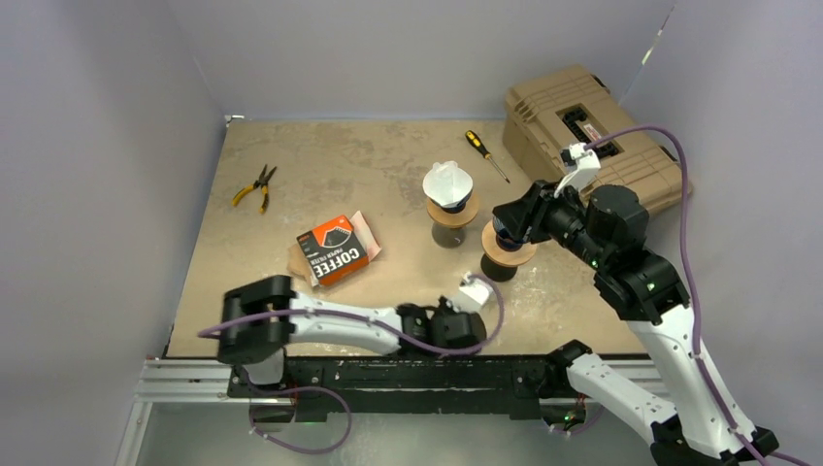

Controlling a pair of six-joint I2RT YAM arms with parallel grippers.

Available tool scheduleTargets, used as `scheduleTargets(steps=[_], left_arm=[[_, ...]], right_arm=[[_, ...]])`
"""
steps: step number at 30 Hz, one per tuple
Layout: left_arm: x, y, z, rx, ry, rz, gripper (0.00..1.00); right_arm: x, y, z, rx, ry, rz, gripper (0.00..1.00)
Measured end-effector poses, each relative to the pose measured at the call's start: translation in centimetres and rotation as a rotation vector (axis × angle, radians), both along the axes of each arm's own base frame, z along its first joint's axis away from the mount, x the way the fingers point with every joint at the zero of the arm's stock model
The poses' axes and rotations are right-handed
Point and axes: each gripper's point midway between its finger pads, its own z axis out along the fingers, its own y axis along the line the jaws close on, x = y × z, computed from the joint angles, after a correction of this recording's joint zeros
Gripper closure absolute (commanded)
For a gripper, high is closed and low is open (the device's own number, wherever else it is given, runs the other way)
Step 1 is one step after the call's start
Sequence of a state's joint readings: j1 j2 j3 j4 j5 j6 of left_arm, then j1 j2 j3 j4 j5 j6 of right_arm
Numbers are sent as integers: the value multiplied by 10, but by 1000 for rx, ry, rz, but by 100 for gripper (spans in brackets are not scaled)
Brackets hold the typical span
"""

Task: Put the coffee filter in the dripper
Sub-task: Pick up the coffee filter from the center of the board.

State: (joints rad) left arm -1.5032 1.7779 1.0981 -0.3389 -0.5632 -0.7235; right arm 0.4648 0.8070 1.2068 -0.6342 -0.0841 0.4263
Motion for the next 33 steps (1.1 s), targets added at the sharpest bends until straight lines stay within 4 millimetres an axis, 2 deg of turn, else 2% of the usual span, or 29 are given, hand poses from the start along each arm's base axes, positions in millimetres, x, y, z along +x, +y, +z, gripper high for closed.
scheduleTargets(steps=[2,5,8,10,12,18,23,25,26,29,30,33], left_arm=[[21,10,28,-58,-4,27,100],[55,26,86,-198,-31,74,100],[84,43,143,-343,-79,114,100],[96,56,174,-411,-112,119,100],[100,66,197,-459,-136,107,100],[91,72,243,-548,-169,21,100],[81,77,274,-623,-187,-29,100],[78,78,284,-649,-193,-40,100],[78,78,287,-656,-195,-42,100],[77,79,291,-666,-198,-45,100],[77,79,291,-665,-197,-45,100],[77,79,291,-666,-197,-46,99]], right_arm=[[-1,2,-3,1,8,15,42],[-3,8,-8,7,14,44,28],[-6,16,-12,20,17,97,19],[-10,25,-14,37,13,155,17],[-15,35,-16,55,9,219,17],[-26,63,-20,103,6,414,20],[-34,81,-25,136,7,554,30],[-38,87,-25,150,3,605,40],[-40,89,-24,155,-1,622,47],[-45,92,-20,170,-17,665,53],[-46,93,-18,174,-25,678,60],[-47,94,-14,180,-45,692,90]])
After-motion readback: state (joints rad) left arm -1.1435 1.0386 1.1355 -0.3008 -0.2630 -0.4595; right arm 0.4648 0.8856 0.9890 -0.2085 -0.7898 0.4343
